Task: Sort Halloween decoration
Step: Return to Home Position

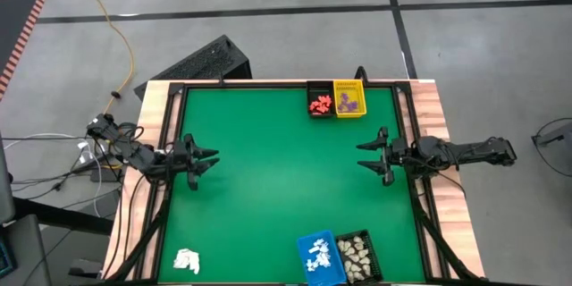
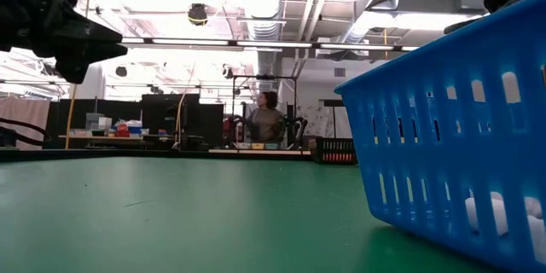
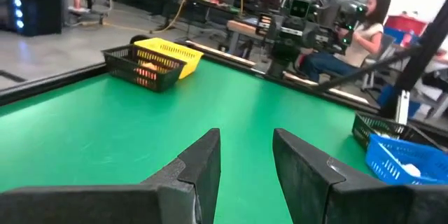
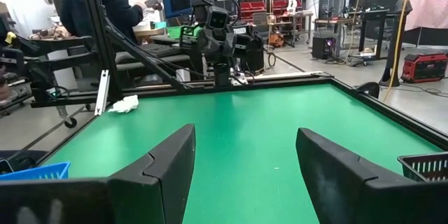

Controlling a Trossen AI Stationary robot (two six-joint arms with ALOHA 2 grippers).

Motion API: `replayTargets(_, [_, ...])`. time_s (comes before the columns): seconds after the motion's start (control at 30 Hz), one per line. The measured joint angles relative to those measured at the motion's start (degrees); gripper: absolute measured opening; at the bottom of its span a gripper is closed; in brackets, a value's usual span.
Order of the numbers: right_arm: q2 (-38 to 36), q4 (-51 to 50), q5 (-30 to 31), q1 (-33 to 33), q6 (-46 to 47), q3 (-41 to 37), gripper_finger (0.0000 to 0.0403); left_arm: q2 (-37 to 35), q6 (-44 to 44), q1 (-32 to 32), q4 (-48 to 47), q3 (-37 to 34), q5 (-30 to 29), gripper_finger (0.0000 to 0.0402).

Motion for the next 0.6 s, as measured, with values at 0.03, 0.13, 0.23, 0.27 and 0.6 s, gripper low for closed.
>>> replayTargets(0.03, [0.0, 0.0, 0.0, 0.0, 0.0, 0.0, 0.0244, 0.0, -0.6, 0.0, 0.0, 0.0, -0.1, 0.0121])
replayTargets(0.13, [0.0, 0.0, 0.0, 0.0, 0.0, 0.0, 0.0244, 0.0, -1.0, 0.0, -0.1, 0.0, 0.1, 0.0121])
replayTargets(0.23, [0.0, -0.1, 0.0, 0.0, 0.0, 0.0, 0.0244, 0.0, -1.0, 0.0, 0.0, 0.0, 1.2, 0.0121])
replayTargets(0.27, [0.0, -0.1, 0.0, 0.0, 0.0, 0.0, 0.0244, 0.0, -1.0, 0.0, 0.0, 0.0, 1.3, 0.0121])
replayTargets(0.6, [0.0, -0.1, 0.0, 0.0, 0.0, 0.0, 0.0244, 0.0, -1.1, 0.0, -0.1, 0.0, 1.5, 0.0121])
